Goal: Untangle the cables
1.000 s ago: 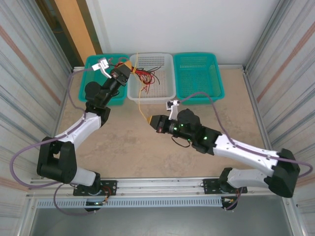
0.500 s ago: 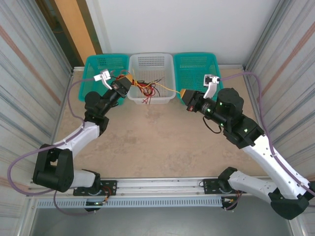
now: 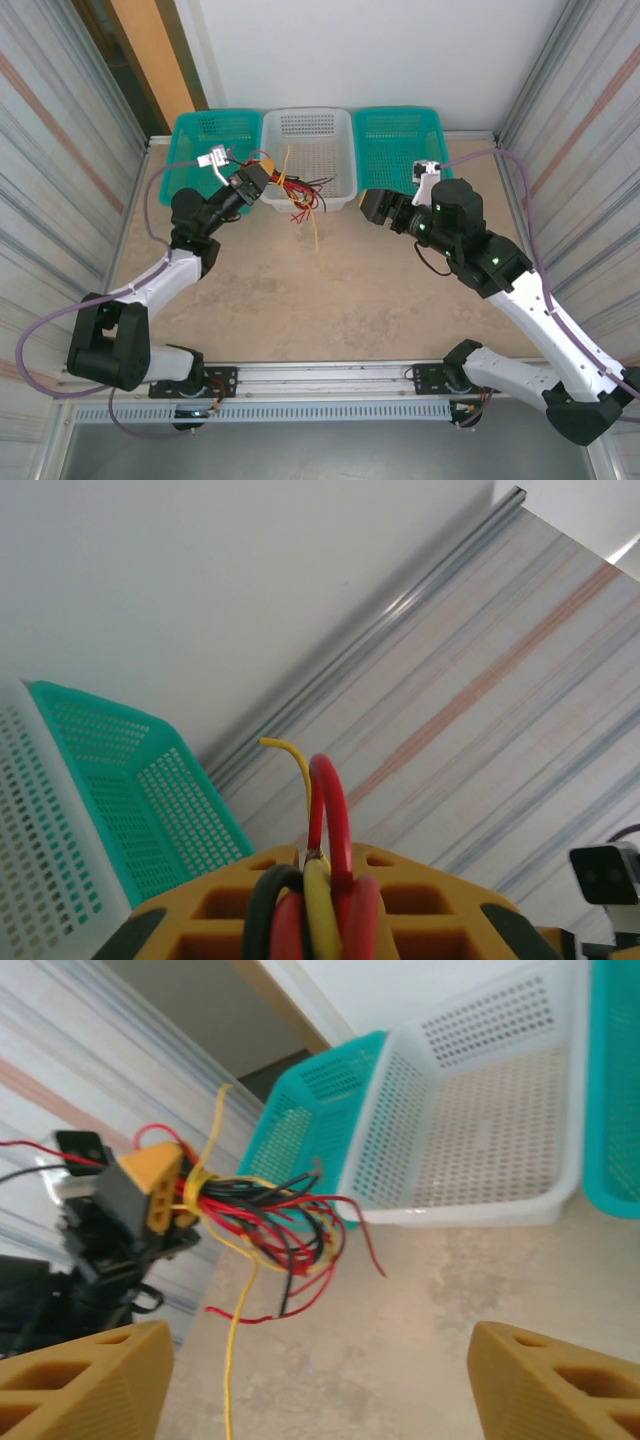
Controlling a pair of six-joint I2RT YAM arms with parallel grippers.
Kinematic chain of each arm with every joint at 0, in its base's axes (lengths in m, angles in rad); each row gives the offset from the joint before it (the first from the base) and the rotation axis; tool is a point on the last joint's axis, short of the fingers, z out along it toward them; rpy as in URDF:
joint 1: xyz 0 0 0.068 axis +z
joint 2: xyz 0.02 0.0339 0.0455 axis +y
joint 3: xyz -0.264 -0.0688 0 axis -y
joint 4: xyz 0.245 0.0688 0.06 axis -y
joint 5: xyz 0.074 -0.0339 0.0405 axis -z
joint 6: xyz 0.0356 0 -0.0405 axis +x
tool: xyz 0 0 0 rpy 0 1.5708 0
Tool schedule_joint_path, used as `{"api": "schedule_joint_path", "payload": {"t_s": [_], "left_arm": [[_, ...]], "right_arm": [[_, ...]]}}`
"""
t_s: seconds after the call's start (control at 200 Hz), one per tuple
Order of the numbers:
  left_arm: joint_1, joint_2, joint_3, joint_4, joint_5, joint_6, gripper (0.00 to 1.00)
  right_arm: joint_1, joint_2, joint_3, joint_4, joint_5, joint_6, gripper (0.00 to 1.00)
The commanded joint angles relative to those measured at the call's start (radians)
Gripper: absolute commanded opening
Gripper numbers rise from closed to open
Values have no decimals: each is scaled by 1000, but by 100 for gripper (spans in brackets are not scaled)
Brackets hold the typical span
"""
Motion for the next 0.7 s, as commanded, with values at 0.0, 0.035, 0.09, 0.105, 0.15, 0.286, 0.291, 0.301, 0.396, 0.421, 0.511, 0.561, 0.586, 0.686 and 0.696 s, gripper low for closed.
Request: {"api": "schedule_joint_path", "payload": {"t_s": [0.0,0.035,0.09,0.105,0.15,0.286,0.291,0.301,0.396,0.421,0.511,0.561,0.586,0.686,0.696], "left_arm": [[5,16,57,106,124,-63,0],[3,20,58,118,150,-64,0],[-3,14,61,118,188,-53,0],[-6,11,60,115,196,-48,0],[-16,-2,61,99,218,-23,0],[-49,-37,86,-3,284,64,0],[-50,-38,86,-5,284,67,0],[-52,-40,85,-9,285,71,0],[-56,-65,80,-35,279,93,0],[-55,-70,80,-38,277,98,0],[-55,-77,79,-39,275,102,0],[-55,-77,79,-38,276,100,0],[-56,-77,79,-35,278,101,0],[-60,-77,77,-29,282,106,0],[-59,-78,77,-27,282,107,0]], "right_arm": [[-6,43,107,-33,-11,-51,75],[-8,85,151,-40,-51,-56,74],[-13,155,223,-45,-137,-58,74],[-13,175,244,-47,-152,-58,73],[-14,233,302,-47,-212,-50,74],[-16,383,436,-14,-328,10,75],[-17,388,440,-13,-330,12,75],[-17,398,450,-13,-336,16,74],[-26,467,496,18,-372,54,64],[-28,482,504,23,-376,67,61],[-34,523,526,26,-383,98,53],[-40,540,529,28,-383,114,51],[-43,546,529,28,-383,123,49],[-59,573,526,37,-409,157,43],[-60,576,526,38,-414,160,43]]}}
